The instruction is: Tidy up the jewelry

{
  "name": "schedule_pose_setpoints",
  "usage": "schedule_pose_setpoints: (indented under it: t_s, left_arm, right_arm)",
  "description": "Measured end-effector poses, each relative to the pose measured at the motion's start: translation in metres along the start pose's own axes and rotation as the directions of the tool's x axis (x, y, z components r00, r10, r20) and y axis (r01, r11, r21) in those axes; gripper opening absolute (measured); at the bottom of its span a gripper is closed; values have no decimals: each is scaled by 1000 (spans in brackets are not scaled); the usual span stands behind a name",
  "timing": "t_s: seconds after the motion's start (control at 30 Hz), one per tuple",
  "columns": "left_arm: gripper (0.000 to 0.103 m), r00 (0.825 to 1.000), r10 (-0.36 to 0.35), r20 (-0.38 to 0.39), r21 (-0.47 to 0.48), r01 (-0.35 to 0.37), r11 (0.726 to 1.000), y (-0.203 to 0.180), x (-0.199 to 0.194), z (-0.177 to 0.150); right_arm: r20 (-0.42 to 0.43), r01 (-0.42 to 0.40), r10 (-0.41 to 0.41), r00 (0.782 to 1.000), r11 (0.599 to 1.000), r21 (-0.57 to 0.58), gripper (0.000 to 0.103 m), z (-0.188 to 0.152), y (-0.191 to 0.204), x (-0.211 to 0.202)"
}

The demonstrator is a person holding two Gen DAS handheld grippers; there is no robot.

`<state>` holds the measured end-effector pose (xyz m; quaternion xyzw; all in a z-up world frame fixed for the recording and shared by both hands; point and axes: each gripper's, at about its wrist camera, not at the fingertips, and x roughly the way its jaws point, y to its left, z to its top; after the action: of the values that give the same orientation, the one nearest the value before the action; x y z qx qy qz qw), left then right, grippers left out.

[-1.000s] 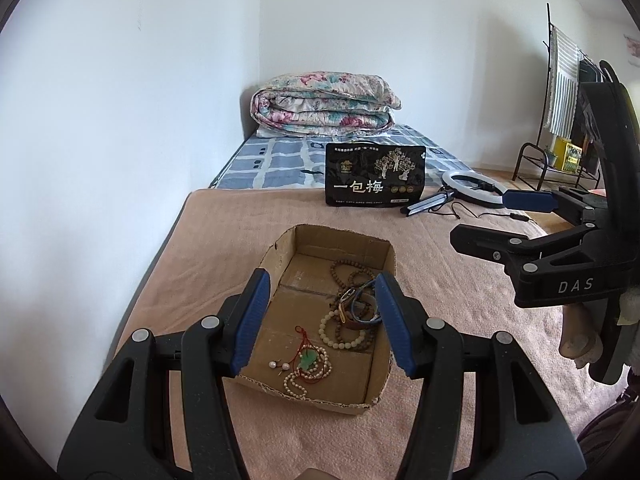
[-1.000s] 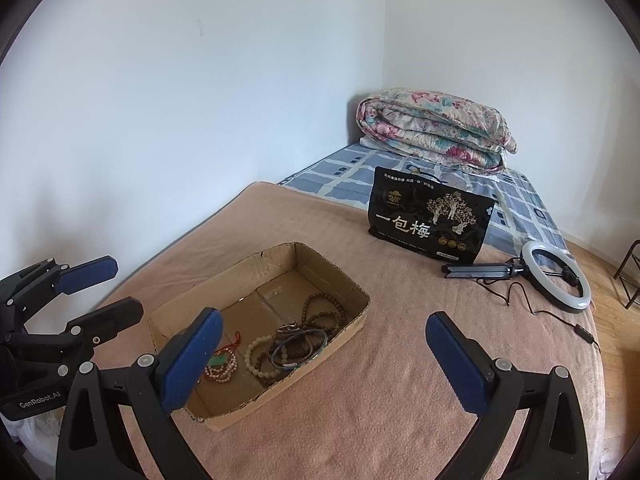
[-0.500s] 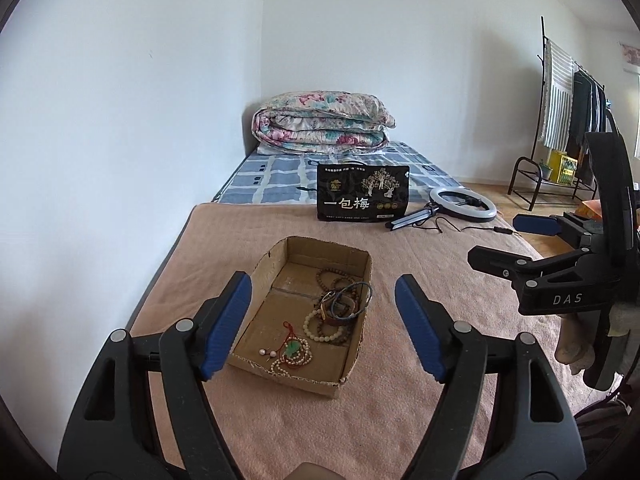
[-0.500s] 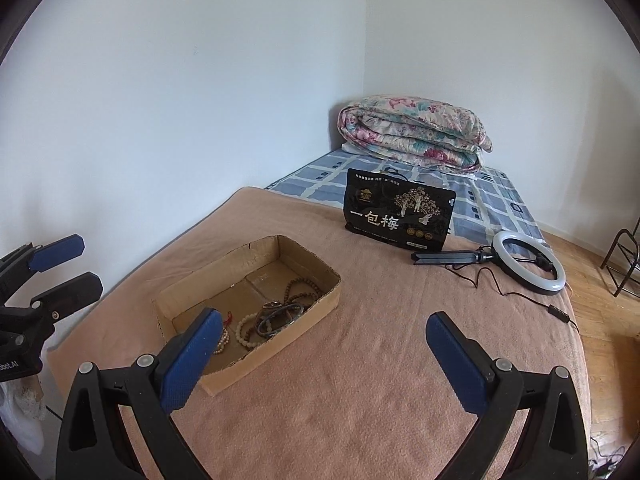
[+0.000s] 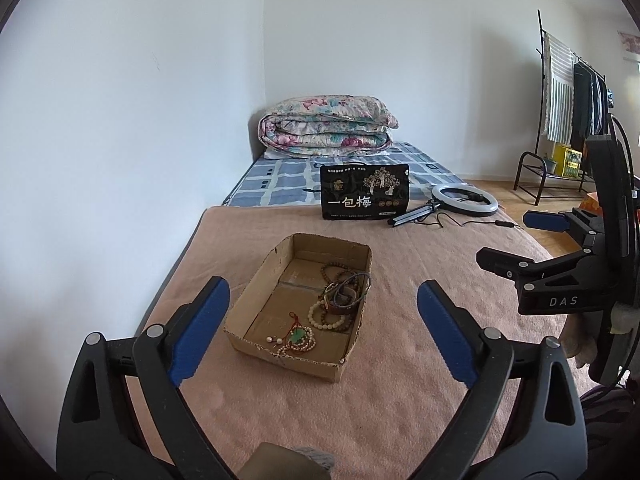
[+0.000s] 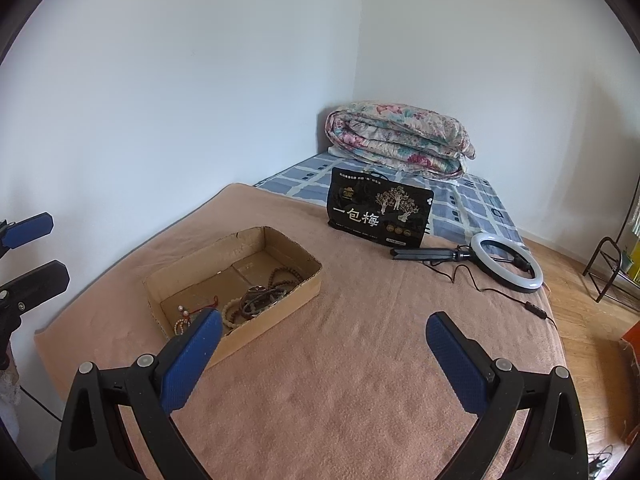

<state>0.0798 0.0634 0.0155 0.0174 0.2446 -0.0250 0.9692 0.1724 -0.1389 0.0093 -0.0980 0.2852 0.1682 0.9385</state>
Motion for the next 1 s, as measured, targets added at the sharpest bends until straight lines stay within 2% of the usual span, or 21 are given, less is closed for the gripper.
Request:
schedule_pose_setpoints:
  t_s: [0.1,0.23,1.0]
  left_arm:
    - [97,1000,18,-10,11,-18,1000,-3,-1,-3]
    - [103,1000,27,-9,6,-27,1000,-4,-3,-6]
    - [103,999,54,-3,-11,-54,999,-6,-11,-5]
  right_arm:
    - [-1,4,-4,1000,1000,5,103,-3,-2,-2]
    - [-4,11,-11,1000,1000,15,103,-6,-5,-3]
    - [-9,60,-60,998,998,21,103,-16,-16,-11]
